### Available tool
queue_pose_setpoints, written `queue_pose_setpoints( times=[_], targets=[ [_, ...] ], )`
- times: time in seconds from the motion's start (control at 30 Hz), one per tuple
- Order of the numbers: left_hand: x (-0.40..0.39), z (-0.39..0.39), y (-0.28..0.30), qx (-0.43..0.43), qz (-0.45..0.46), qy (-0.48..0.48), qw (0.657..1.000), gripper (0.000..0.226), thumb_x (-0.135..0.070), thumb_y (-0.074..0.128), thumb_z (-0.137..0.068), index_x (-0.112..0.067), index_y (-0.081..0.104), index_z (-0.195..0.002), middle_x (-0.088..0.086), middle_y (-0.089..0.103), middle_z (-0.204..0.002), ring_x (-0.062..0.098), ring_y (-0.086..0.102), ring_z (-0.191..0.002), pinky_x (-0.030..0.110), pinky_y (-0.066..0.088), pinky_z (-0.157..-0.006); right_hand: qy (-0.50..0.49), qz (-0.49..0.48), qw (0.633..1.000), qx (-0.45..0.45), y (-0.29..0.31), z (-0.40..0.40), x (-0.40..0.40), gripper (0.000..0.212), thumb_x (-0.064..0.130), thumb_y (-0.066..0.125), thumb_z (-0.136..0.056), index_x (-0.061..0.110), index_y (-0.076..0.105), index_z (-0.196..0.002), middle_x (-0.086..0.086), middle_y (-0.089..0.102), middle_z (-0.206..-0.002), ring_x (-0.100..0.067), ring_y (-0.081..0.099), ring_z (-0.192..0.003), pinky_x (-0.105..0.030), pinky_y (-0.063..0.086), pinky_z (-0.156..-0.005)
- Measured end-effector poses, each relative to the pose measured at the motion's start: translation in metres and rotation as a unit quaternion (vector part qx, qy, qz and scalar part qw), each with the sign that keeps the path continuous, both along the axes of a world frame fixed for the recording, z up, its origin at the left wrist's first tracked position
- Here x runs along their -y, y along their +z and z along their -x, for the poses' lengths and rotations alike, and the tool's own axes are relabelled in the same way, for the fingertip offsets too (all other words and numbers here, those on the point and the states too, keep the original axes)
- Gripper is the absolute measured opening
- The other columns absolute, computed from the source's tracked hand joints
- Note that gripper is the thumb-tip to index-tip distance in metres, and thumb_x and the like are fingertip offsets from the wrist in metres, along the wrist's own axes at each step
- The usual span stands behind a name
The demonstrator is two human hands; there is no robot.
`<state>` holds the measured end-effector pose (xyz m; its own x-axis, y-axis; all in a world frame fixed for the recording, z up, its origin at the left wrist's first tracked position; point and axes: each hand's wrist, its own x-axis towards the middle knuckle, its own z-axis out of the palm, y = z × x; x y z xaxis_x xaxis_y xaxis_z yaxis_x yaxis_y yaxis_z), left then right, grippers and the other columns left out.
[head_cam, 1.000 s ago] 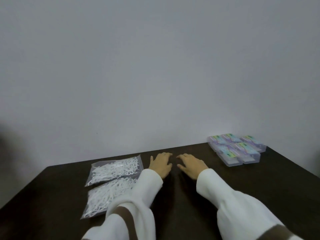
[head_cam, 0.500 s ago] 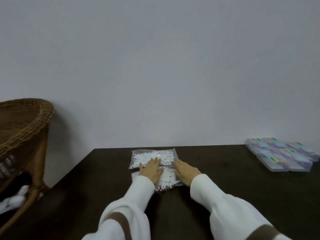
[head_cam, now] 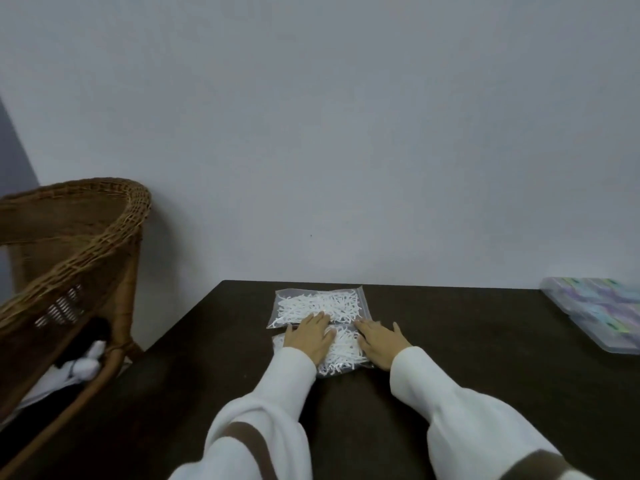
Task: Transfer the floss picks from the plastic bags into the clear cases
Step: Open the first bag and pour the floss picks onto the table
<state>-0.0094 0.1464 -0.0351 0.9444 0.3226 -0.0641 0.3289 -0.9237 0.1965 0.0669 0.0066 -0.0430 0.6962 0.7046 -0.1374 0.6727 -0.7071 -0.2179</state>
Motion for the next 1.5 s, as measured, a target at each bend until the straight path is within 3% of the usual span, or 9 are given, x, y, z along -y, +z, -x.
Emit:
queue_pose_setpoints(
  times=[0.47, 0.63, 0.73, 0.8, 0.9, 1.07, 1.27, 1.4, 1.5],
  targets=[
    [-0.086, 0.079, 0.000, 0.021, 0.015, 0.086, 0.996, 0.050, -0.035, 0.028, -0.103, -0.024, 0.018, -0.150, -0.004, 0.012, -0.159, 0.014, 0.009, -0.146, 0.044, 0.010, -0.118, 0.093, -0.033, 0.995, -0.024, 0.004, 0.061, -0.097, 0.049, 0.024, 0.023, -0.102, 0.017, 0.011, -0.150, -0.002, 0.007, -0.158, -0.020, 0.011, -0.144, -0.036, 0.007, -0.117],
    [-0.091, 0.089, -0.003, 0.153, 0.037, 0.079, 0.984, 0.040, -0.030, 0.049, -0.096, -0.028, 0.044, -0.136, -0.001, 0.032, -0.146, 0.018, 0.026, -0.137, 0.039, 0.030, -0.111, 0.078, -0.055, 0.994, -0.052, 0.006, 0.066, -0.101, 0.048, 0.028, 0.028, -0.101, 0.022, 0.017, -0.148, 0.000, 0.014, -0.157, -0.023, 0.022, -0.142, -0.039, 0.019, -0.115],
    [-0.087, 0.089, -0.002, 0.146, 0.032, 0.081, 0.985, 0.027, -0.030, 0.051, -0.094, -0.024, 0.060, -0.119, 0.002, 0.048, -0.128, 0.016, 0.041, -0.121, 0.034, 0.039, -0.101, 0.058, -0.081, 0.992, -0.079, 0.004, 0.064, -0.098, 0.046, 0.030, 0.034, -0.099, 0.025, 0.024, -0.144, -0.003, 0.032, -0.150, -0.025, 0.041, -0.130, -0.041, 0.035, -0.108],
    [-0.085, 0.089, -0.002, 0.147, 0.038, 0.086, 0.985, 0.023, -0.030, 0.053, -0.093, -0.024, 0.063, -0.112, 0.002, 0.054, -0.119, 0.016, 0.047, -0.112, 0.034, 0.041, -0.096, 0.059, -0.098, 0.990, -0.082, 0.005, 0.064, -0.094, 0.044, 0.028, 0.037, -0.099, 0.024, 0.029, -0.141, -0.002, 0.035, -0.147, -0.023, 0.045, -0.126, -0.039, 0.039, -0.104],
    [-0.079, 0.091, -0.002, 0.181, 0.067, 0.091, 0.977, 0.017, -0.028, 0.060, -0.090, -0.024, 0.067, -0.105, 0.000, 0.057, -0.112, 0.015, 0.052, -0.107, 0.030, 0.042, -0.093, 0.064, -0.111, 0.989, -0.077, 0.007, 0.066, -0.088, 0.047, 0.026, 0.041, -0.098, 0.020, 0.029, -0.142, 0.000, 0.027, -0.151, -0.020, 0.040, -0.130, -0.033, 0.037, -0.104],
    [-0.066, 0.092, 0.000, 0.235, 0.108, 0.069, 0.964, 0.012, -0.022, 0.065, -0.087, -0.018, 0.071, -0.097, -0.004, 0.064, -0.099, 0.010, 0.056, -0.093, 0.022, 0.043, -0.082, 0.033, -0.127, 0.988, -0.079, 0.007, 0.064, -0.077, 0.056, 0.026, 0.045, -0.097, 0.015, 0.022, -0.146, -0.001, 0.017, -0.155, -0.021, 0.029, -0.138, -0.035, 0.032, -0.110],
    [-0.041, 0.078, 0.010, 0.301, 0.164, 0.046, 0.938, 0.012, -0.021, 0.068, -0.084, -0.016, 0.072, -0.094, -0.004, 0.068, -0.091, 0.009, 0.060, -0.087, 0.030, 0.051, -0.087, -0.002, -0.216, 0.973, -0.086, 0.011, 0.059, -0.050, 0.063, 0.021, 0.050, -0.094, 0.016, 0.017, -0.148, -0.002, 0.005, -0.157, -0.021, 0.017, -0.143, -0.035, 0.023, -0.113],
    [-0.019, 0.063, 0.020, 0.322, 0.198, 0.030, 0.925, 0.007, -0.021, 0.068, -0.085, -0.021, 0.073, -0.090, -0.006, 0.069, -0.093, 0.009, 0.060, -0.095, 0.031, 0.047, -0.090, -0.035, -0.305, 0.947, -0.094, 0.017, 0.052, -0.023, 0.071, 0.015, 0.053, -0.093, 0.017, 0.010, -0.149, -0.005, -0.002, -0.157, -0.024, 0.011, -0.144, -0.035, 0.018, -0.115],
    [-0.004, 0.047, 0.028, 0.342, 0.199, 0.027, 0.918, 0.006, -0.020, 0.067, -0.085, -0.023, 0.072, -0.087, -0.005, 0.066, -0.095, 0.011, 0.057, -0.097, 0.031, 0.046, -0.089, -0.068, -0.397, 0.908, -0.116, 0.023, 0.042, -0.002, 0.080, 0.010, 0.057, -0.090, 0.017, 0.004, -0.149, -0.008, 0.003, -0.156, -0.027, 0.017, -0.142, -0.038, 0.019, -0.114]
  ],
)
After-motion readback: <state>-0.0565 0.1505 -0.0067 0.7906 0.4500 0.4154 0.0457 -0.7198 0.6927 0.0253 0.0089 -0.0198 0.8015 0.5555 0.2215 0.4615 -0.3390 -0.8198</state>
